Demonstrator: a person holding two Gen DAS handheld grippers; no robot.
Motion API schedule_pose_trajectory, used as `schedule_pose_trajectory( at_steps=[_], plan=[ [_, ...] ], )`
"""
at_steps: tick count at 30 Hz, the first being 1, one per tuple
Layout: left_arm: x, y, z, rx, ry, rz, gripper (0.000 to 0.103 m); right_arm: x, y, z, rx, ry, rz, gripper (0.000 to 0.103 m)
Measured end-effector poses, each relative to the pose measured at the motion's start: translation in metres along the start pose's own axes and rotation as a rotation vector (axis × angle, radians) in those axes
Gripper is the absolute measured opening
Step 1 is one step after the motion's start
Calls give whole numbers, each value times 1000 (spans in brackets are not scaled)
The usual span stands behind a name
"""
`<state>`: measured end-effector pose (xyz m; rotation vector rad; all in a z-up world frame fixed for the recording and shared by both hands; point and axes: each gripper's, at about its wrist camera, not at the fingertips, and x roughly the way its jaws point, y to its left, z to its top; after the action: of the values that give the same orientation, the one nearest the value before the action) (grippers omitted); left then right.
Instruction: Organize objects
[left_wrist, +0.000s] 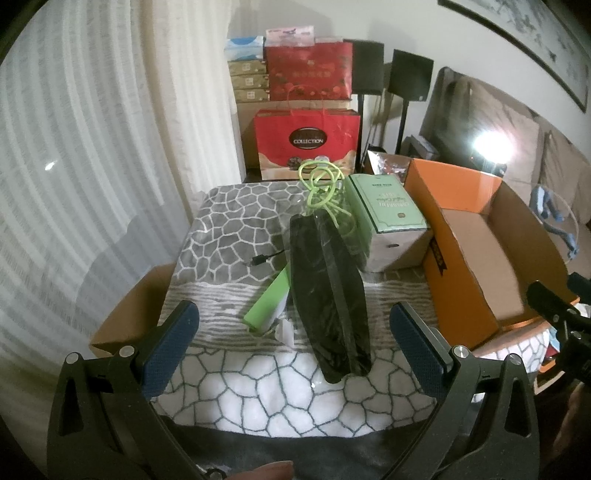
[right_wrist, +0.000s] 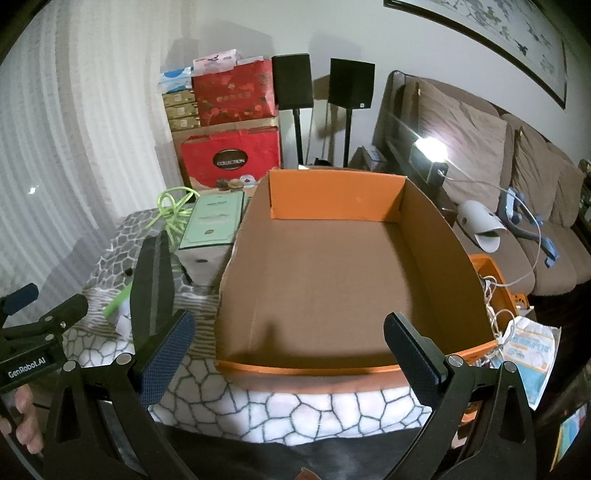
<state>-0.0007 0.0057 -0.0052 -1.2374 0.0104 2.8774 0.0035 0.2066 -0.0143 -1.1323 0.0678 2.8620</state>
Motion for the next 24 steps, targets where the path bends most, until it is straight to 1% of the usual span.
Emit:
schedule_pose_trajectory(
  at_steps=[3,7,10,13,18,22,24],
  plan=[
    [2,-1,1,4,1,-4,103,-1,-4,1,0,0,-2,103],
    [11,3,7,7,15,-33,103,0,-12,6,-4,-2,-13,103],
    [21,7,18,6,19,-25,103,2,-20,10,-11,-2,-27,103],
    [30,14,26,-1,17,-16,103,3,-29,14,-17,-9,-59,103],
    [45,25,34,-24,28,-23,103,5,-53,22,23,-9,-74,103],
    [57,29,39,-25,37,-11,103,7,-68,26,47,-7,-93,103],
    [64,33,42,-29,45,-19,103,7,-75,28,54,-7,-104,103]
  ],
)
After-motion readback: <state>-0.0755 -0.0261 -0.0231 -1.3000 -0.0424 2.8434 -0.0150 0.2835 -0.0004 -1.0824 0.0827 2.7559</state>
